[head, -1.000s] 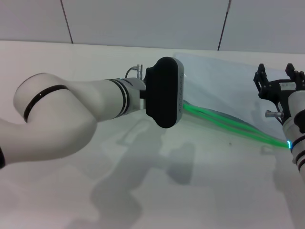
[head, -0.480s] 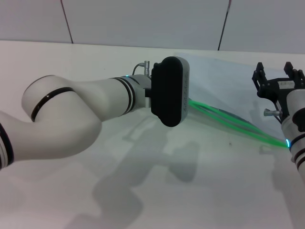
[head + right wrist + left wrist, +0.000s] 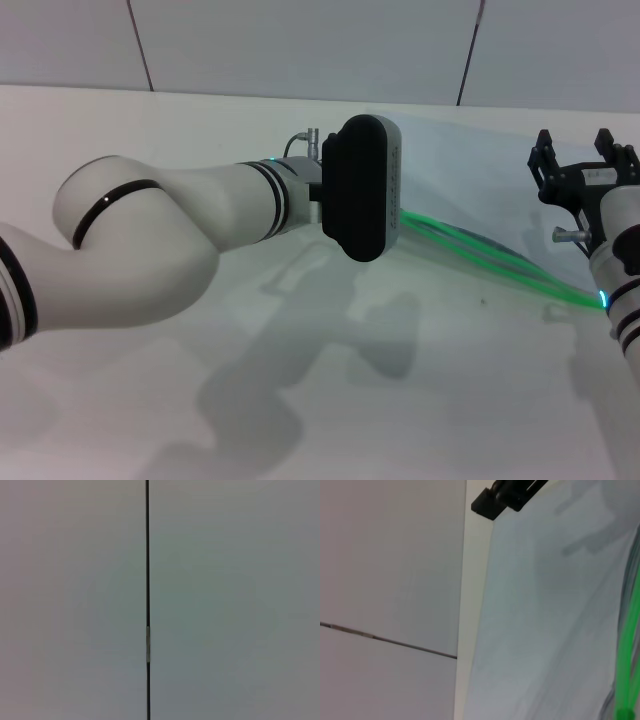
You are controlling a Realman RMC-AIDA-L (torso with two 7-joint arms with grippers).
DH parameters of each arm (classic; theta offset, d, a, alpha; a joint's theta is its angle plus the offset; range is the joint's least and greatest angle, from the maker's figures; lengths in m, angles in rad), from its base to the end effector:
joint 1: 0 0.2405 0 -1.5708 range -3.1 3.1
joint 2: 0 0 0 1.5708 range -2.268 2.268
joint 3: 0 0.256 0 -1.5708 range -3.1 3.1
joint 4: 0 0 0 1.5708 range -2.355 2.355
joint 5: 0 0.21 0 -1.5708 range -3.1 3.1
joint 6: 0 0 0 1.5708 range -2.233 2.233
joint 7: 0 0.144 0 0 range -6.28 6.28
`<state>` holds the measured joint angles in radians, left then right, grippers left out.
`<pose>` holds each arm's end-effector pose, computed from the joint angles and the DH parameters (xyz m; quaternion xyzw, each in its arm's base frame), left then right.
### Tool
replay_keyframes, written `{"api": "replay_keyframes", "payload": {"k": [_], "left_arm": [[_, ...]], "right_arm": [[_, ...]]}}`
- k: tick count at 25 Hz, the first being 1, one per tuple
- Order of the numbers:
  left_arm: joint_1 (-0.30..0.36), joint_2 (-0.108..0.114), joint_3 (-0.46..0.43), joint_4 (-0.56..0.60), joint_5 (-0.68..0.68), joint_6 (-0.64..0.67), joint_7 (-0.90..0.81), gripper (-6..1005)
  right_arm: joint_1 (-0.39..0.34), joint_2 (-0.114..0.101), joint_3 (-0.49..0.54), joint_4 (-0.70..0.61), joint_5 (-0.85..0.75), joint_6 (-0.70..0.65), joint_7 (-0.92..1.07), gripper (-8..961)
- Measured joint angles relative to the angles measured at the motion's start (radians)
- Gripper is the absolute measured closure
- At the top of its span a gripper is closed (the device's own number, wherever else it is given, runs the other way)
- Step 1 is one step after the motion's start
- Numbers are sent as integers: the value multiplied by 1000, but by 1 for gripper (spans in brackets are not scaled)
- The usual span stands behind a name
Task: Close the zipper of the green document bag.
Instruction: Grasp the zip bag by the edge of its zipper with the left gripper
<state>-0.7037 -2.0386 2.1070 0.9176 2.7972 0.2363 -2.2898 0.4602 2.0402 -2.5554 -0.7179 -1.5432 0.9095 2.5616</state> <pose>-0.1472 0.4089 -0.1089 -0.8898 0.2381 0.1301 0.3668 0.2561 0.3523 -0.0660 -0.6907 0.2833 0.2275 0.6253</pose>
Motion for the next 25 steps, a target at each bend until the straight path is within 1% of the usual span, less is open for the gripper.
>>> {"api": "replay_keyframes", "payload": {"k": [15,20,25], "left_arm": [[-8,-2,-1,-38,-18,-50,8,426],[-17,-2,0,-53,-25,-66,6,580],[-43,0,35,-87,-67,-79,8,738]], "right_arm": [[2,0,-1,0,0,0,-1,257],[3,0,-2,0,0,0,-1,256],[3,0,-3,0,0,0,-2,264]]}}
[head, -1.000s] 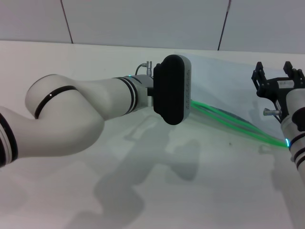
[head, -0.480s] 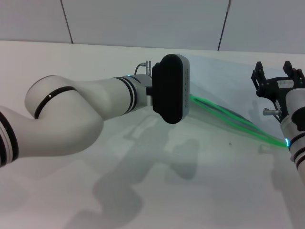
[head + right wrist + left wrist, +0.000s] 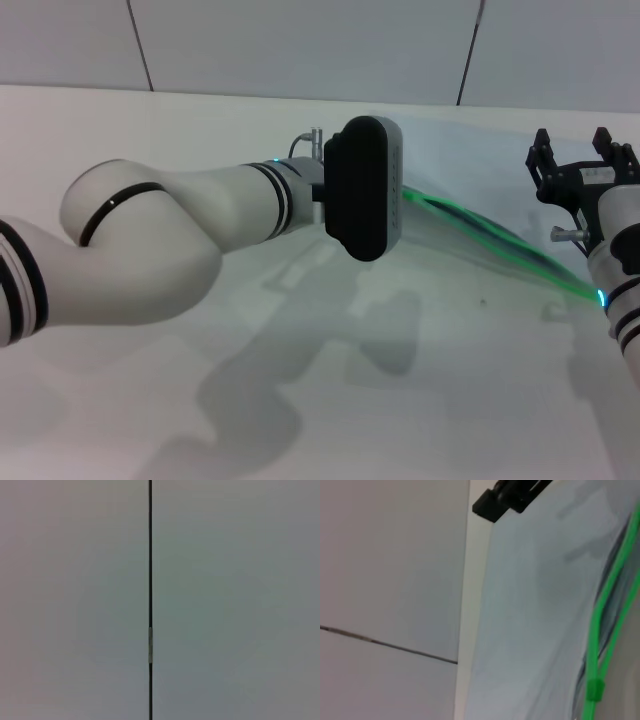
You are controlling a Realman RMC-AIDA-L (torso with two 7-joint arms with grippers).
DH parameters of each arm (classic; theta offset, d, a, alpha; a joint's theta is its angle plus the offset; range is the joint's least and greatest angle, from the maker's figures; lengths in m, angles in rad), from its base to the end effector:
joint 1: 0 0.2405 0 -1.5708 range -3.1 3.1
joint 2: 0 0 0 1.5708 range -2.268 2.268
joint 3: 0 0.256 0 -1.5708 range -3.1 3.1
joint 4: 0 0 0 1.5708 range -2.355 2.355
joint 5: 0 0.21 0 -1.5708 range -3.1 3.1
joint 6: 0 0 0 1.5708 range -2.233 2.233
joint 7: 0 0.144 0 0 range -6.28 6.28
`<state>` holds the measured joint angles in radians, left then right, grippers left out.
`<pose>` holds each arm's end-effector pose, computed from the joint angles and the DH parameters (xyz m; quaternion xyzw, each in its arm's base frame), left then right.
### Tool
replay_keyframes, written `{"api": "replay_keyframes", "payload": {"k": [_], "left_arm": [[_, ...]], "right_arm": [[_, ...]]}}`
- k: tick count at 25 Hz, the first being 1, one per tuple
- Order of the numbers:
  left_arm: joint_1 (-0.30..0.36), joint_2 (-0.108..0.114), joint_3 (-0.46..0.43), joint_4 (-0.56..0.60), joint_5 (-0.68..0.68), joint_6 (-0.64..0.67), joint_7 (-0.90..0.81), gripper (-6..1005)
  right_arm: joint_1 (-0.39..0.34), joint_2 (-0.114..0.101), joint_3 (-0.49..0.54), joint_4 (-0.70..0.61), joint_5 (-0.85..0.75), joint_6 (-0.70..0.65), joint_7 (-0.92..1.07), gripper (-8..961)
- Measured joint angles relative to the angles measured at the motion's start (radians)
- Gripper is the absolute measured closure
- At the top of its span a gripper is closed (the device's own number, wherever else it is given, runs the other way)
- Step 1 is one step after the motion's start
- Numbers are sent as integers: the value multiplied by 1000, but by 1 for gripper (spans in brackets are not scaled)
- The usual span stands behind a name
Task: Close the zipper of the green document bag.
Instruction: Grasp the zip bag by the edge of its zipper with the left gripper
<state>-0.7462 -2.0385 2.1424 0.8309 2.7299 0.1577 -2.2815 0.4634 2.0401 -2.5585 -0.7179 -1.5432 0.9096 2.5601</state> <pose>-0.1496 0.4136 -0.1145 -0.8906 0.2389 0.1197 0.3679 0.2549 0.3528 -0.0665 -0.6924 0.2810 0.2277 0.6243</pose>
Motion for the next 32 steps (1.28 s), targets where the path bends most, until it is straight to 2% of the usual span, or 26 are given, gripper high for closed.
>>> {"api": "replay_keyframes", "payload": {"k": [4,11,16,18,19,23,25,29,32], "left_arm": [[-5,-1,12,-6,-3,-1,0,869],[2,-2,14,-5,-3,-2,-5,906],[58,-1,14,26,-15,-31,-10,931],[116,5,9,93,-51,-40,-10,937],[116,5,9,93,-51,-40,-10,941],[182,9,2,174,-62,-33,-10,944],[197,9,0,192,-62,-31,-10,945],[231,9,-18,230,-62,-15,-11,945],[255,9,-40,260,-63,-4,-11,945]], "right_arm": [[0,0,-1,-1,0,0,0,270],[0,-1,-14,-14,-3,3,0,281],[-1,-6,-18,-61,-3,-11,-19,289],[-4,-12,5,-92,-2,-42,-34,292],[-8,-16,20,-109,-3,-56,-38,294],[-33,-47,82,-183,-11,-122,-54,300],[-46,-79,120,-235,-11,-183,-80,303],[-59,-134,206,-323,-31,-397,-142,309],[-85,-162,300,-388,-128,-593,-156,314]]}}
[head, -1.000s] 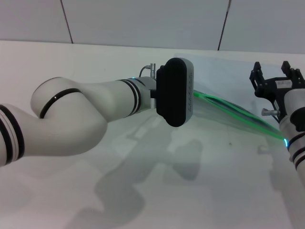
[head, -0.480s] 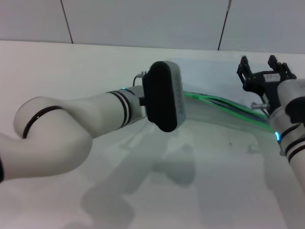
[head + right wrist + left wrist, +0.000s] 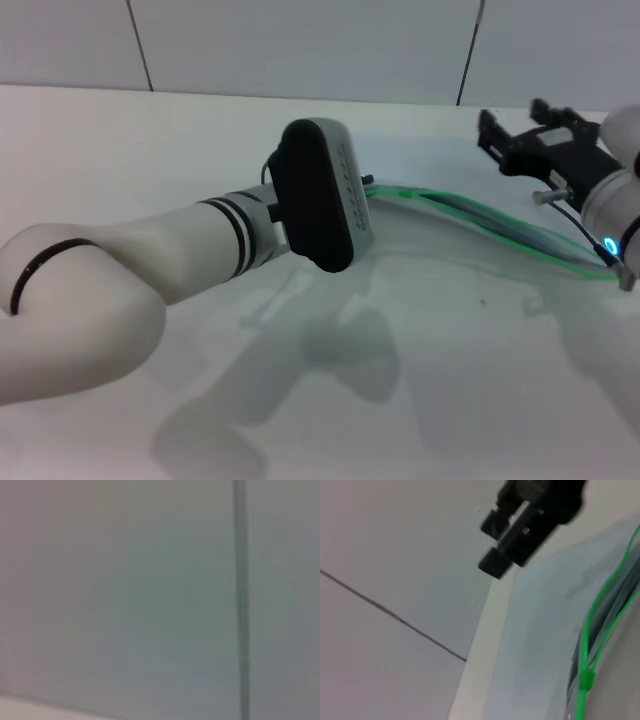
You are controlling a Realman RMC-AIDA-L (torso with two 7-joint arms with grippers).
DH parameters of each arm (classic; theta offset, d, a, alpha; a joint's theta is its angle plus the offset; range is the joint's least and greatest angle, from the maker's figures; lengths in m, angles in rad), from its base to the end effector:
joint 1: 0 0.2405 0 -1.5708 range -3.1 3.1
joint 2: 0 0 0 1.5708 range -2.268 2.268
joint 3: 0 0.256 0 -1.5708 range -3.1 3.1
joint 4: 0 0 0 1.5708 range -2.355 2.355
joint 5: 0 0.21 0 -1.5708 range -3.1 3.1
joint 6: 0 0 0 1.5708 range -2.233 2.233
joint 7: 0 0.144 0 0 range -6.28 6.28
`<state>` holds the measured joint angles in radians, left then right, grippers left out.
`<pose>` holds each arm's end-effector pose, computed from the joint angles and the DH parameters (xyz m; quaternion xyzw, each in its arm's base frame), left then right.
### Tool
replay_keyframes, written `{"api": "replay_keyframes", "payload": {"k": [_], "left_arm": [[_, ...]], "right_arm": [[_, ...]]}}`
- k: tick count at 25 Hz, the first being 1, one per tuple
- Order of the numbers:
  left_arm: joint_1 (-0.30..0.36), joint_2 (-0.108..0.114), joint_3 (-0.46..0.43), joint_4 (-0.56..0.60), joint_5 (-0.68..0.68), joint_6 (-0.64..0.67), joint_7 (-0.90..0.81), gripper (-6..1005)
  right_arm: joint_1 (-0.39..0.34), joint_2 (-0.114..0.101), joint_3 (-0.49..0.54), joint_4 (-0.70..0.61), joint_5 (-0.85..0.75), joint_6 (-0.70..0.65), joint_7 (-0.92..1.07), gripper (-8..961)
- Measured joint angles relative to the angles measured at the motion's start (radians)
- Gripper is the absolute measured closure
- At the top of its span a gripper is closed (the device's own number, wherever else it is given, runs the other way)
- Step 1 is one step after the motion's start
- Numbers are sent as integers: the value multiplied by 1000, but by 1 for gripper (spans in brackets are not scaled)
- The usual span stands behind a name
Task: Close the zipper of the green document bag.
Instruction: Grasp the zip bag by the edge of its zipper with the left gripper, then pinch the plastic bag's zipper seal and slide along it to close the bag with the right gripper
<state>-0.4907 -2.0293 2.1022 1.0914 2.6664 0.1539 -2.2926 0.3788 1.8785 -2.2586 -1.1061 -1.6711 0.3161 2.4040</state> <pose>-0.1604 0.3766 -0.0982 -0.9059 0.1378 0.0372 0.3987 0.2151 0.3756 -0.0389 -0.7913 0.2854 0.2133 0.4968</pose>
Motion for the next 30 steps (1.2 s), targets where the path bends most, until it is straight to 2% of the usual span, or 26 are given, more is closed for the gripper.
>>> {"api": "replay_keyframes", "payload": {"k": [2,4,6,8,10,12,23,30], "left_arm": [[15,0,-10,18,0,1,0,945],[24,0,-17,28,0,1,-1,945],[28,0,-23,32,0,1,-6,945],[29,0,-24,33,0,1,-15,945],[29,0,-25,33,0,1,-24,945],[28,1,-27,33,0,1,-27,945],[23,1,-34,39,-2,30,-27,945],[22,1,-35,60,-2,51,-27,946]], "right_arm": [[-26,-5,90,-52,-100,-159,0,317],[-52,5,176,-97,-190,-291,-2,320],[-81,36,265,-152,-304,-418,-15,323],[-98,76,325,-190,-387,-529,-65,326],[-112,126,386,-224,-436,-640,-160,350],[-118,153,417,-244,-451,-714,-243,372],[-119,152,356,-273,-462,-763,-434,375],[-108,154,286,-222,-464,-660,-530,376]]}}
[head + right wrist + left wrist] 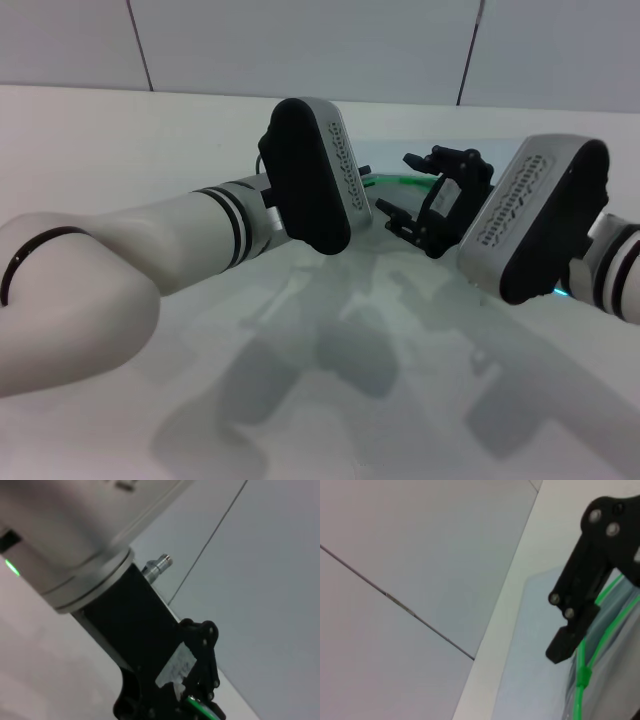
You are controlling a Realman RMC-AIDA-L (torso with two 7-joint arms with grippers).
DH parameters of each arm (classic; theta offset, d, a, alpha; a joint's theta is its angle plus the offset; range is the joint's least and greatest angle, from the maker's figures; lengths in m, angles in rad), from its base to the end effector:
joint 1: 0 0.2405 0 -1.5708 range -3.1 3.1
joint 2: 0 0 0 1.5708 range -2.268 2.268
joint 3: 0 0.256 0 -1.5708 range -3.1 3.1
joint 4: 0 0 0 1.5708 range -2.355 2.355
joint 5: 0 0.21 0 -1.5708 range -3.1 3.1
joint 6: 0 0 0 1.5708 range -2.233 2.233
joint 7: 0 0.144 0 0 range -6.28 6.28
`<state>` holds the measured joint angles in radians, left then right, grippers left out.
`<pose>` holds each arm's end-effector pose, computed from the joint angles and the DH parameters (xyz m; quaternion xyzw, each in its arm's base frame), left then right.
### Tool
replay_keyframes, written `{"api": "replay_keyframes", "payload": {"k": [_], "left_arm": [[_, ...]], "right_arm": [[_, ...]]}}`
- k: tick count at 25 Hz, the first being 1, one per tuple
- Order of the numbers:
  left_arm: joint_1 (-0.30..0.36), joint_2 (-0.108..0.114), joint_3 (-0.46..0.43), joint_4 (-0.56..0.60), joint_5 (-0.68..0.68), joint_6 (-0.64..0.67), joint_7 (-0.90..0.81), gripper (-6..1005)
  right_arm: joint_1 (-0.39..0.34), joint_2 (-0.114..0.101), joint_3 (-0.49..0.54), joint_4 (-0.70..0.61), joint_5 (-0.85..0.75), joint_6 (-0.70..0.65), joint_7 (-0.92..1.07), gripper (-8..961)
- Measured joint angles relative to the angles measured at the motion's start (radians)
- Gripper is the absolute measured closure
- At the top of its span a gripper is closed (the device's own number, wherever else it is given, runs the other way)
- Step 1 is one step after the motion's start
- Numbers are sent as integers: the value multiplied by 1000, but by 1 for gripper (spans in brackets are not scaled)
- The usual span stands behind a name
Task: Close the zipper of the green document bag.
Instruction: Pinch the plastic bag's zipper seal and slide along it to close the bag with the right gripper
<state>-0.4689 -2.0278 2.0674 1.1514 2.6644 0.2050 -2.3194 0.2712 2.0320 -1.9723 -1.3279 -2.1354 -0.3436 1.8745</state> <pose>-0.1553 0.3770 -0.0892 -0.9079 0.1111 0.0269 0.4032 0.1661 0.3441 -0.0706 -0.9265 -0.0226 0.0431 0.3731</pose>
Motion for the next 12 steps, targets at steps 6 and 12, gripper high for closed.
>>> {"api": "replay_keyframes", "payload": {"k": [6,12], "left_arm": [[0,0,0,10,0,6,0,946],[2,0,0,15,0,7,0,946]], "right_arm": [[23,0,-5,43,1,37,-8,378],[49,1,-6,80,5,38,-6,411]]}}
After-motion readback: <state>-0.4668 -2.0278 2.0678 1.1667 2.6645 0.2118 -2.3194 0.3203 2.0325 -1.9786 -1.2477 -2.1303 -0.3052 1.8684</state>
